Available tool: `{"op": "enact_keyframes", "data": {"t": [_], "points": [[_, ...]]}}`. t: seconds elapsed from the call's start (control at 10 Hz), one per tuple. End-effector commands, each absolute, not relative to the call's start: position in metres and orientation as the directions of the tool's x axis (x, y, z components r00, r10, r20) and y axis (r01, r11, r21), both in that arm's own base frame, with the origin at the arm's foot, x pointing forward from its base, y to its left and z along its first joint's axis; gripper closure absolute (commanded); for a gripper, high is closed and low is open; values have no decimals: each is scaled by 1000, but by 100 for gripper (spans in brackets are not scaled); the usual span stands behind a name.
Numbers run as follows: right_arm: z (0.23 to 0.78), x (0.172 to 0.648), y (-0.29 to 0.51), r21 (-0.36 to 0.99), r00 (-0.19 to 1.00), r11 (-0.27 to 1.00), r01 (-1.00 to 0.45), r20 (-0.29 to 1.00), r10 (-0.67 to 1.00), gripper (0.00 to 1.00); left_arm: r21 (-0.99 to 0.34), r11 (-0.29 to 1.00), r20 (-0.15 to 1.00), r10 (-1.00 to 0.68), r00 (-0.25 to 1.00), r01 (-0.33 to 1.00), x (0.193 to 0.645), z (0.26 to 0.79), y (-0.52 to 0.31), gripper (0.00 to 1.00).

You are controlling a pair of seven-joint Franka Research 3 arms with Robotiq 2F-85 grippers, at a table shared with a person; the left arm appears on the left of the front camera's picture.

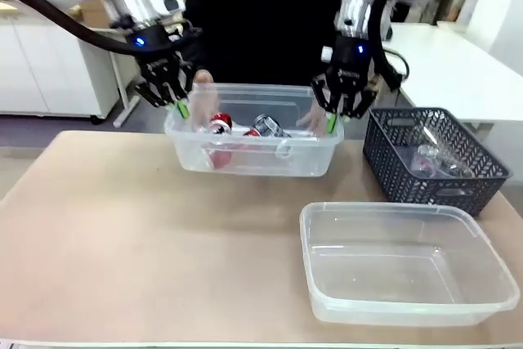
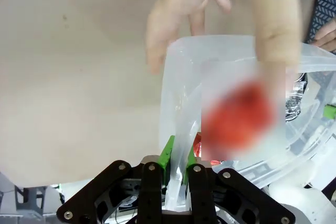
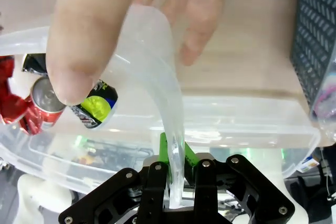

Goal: Sort the waste into each basket.
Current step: Offer the picked Organizing box to the human, then release the Organizing box you were holding.

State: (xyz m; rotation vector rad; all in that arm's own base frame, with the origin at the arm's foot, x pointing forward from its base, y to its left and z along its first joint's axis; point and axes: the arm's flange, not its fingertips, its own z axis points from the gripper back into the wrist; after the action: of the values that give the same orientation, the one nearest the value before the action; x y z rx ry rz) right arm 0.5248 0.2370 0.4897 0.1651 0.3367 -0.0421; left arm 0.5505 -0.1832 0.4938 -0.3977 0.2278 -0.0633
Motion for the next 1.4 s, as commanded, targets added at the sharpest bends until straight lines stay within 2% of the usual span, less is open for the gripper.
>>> {"op": "enact_keyframes", "data": {"t": [0.0, 1.3], "points": [[498, 517, 237, 154, 949, 986, 67, -315, -15, 94, -390, 921, -202, -109, 973, 22, 545, 498, -184, 93], [498, 517, 237, 154, 949, 986, 67, -315, -15, 94, -390, 921, -202, -109, 973, 22, 545, 498, -184, 93]]}}
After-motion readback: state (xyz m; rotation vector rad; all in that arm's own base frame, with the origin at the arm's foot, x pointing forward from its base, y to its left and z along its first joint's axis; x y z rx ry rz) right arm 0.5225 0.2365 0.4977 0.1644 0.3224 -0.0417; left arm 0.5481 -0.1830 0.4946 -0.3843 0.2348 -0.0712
